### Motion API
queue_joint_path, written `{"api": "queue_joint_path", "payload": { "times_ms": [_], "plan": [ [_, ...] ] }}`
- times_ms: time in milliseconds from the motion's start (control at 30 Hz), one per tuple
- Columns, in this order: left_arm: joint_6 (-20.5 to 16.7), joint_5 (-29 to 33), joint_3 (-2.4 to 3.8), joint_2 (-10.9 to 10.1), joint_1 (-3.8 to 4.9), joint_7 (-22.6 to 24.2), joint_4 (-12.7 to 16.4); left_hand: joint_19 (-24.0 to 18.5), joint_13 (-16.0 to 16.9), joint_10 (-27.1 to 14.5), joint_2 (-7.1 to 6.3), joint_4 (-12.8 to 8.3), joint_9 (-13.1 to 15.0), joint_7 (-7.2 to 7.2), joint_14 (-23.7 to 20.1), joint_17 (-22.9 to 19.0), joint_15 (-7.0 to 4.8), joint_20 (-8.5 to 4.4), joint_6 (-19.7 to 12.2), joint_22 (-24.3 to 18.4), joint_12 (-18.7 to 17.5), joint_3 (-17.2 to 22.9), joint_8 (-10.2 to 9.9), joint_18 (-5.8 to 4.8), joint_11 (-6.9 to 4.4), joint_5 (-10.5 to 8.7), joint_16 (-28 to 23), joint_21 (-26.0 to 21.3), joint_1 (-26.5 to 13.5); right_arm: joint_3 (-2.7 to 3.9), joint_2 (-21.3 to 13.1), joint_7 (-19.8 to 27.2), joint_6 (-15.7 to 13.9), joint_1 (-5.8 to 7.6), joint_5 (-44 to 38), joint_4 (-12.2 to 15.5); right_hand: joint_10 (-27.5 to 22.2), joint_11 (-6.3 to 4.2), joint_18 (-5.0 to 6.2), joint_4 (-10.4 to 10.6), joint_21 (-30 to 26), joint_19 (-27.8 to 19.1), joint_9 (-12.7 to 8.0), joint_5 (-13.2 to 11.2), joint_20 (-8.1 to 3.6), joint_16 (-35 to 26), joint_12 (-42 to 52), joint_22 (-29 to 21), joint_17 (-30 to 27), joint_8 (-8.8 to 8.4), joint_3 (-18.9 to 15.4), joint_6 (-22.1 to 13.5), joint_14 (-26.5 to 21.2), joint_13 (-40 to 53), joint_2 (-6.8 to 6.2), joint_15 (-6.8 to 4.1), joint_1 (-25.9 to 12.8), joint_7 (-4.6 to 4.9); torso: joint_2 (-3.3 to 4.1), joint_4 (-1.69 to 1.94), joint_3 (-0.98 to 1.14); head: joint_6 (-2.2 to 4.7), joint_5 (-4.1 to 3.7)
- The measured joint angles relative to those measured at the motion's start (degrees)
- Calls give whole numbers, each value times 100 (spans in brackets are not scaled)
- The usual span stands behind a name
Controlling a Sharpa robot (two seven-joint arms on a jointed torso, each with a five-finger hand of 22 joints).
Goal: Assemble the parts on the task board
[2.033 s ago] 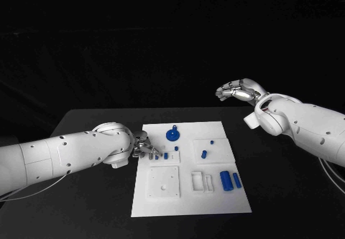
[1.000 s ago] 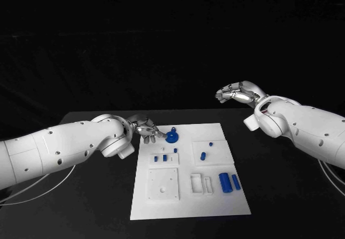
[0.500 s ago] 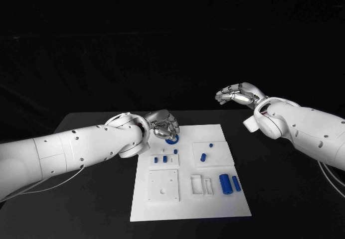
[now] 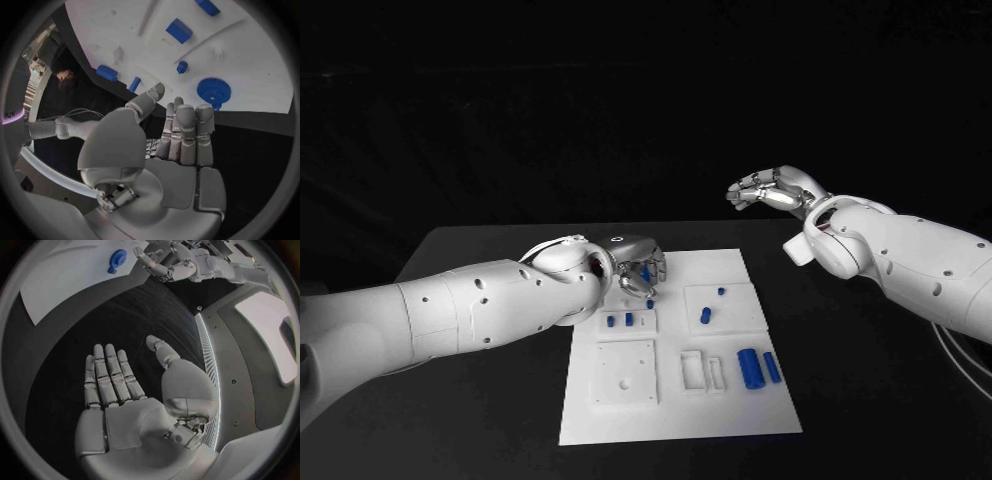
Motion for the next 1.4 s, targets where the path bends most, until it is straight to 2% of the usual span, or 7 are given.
{"api": "queue_joint_path", "payload": {
  "times_ms": [100,233,367,733,800,1033,1400],
  "plan": [
    [70,-88,-72,0,0,0,-28,-1,-31,-61,0,0,-18,2,-14,11,15,2,1,6,-139,0,-23,2,59,0,3,8,0,0,-9,0,0,0,0,12,0,0,0,0,0,0,-3,0,0,0,0,0,-2,0,0,0,0,0,0,0,0,0,-2,1,0,-7,-8],
    [148,-156,-128,18,-4,1,-40,-12,-41,-66,0,16,-36,2,-24,17,24,54,2,17,-222,-16,-43,12,60,0,3,8,0,0,-11,0,-1,0,0,17,0,0,0,0,0,0,-3,0,0,0,0,0,-2,0,0,0,0,0,0,0,0,0,-2,5,2,-15,-23],
    [183,-199,-144,31,-57,9,-48,-12,-48,-66,0,16,-50,2,-4,26,45,54,2,25,-282,-16,-67,18,60,0,2,8,0,0,-3,0,-4,0,0,27,1,1,0,0,0,0,-3,0,0,0,0,-1,-1,0,0,0,0,0,0,0,0,0,-2,10,2,-23,-25],
    [199,-266,-148,118,-123,26,-257,-32,-47,-40,6,16,-73,22,-22,40,63,74,-19,39,-365,-16,-89,48,86,0,2,8,7,0,2,5,-13,-1,1,40,21,21,0,0,0,0,-2,0,0,0,0,1,-1,0,0,0,0,0,0,0,0,0,-8,10,7,-40,-36],
    [209,-278,-148,131,-139,27,-288,-32,-47,-22,86,13,-82,22,-22,42,63,75,-19,45,-395,36,-89,48,104,13,2,8,86,0,2,5,-13,-1,1,42,21,21,0,0,0,0,-3,0,0,0,0,4,-1,0,0,0,0,0,0,0,0,0,-9,9,7,-42,-36],
    [250,-295,-151,175,-176,30,-386,-31,-45,61,122,26,-90,42,-22,58,63,76,1,64,-432,94,-89,48,81,34,13,28,122,0,2,6,-14,-1,2,48,21,21,0,0,0,0,-2,0,0,0,0,4,0,0,0,0,0,0,0,0,0,0,-11,9,15,-49,-30],
    [259,-302,-135,214,-218,59,-518,-22,-13,188,260,61,-97,-9,-20,79,62,85,94,94,-503,129,-88,48,24,88,41,56,27,0,3,6,-17,-1,3,52,21,21,0,0,0,0,-2,0,0,0,0,3,-3,0,0,0,0,0,0,0,0,0,-13,8,17,-43,-26]
  ]
}}
